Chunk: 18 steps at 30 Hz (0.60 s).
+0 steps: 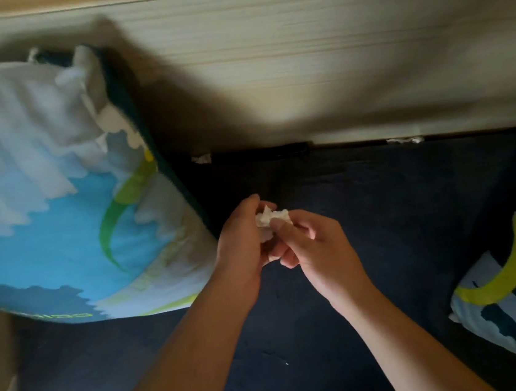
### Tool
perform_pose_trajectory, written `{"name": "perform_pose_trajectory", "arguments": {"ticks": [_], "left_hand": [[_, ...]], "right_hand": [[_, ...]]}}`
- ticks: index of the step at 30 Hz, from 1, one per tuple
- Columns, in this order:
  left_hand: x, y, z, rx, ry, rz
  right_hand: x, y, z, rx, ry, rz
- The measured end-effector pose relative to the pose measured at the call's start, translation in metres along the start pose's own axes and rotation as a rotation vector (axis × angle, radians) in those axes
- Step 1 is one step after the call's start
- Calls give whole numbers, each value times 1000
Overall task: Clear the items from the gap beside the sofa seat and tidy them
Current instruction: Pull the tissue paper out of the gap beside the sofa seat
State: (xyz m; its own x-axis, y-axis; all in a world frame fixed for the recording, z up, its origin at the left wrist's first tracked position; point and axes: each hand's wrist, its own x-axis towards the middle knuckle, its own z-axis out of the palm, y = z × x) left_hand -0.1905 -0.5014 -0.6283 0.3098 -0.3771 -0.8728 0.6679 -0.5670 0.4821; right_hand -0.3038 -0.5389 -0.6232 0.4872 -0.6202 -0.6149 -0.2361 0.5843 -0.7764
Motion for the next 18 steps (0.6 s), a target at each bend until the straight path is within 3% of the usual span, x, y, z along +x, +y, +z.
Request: {"name": "perform_pose_trajectory", "arguments": {"ticks": [5, 8, 13, 18], "left_hand": [[-2, 8, 0, 231, -22, 122], [-1, 9, 0, 256, -29, 151], [-2, 7, 7, 418, -35, 232], [-3, 0, 15, 447, 96, 250]], "right_hand": [[15, -15, -5, -192, -74, -36], [18, -24, -12, -263, -104, -57], [15, -25, -19, -497, -86, -82], [12, -19, -20, -566, -137, -116]]}}
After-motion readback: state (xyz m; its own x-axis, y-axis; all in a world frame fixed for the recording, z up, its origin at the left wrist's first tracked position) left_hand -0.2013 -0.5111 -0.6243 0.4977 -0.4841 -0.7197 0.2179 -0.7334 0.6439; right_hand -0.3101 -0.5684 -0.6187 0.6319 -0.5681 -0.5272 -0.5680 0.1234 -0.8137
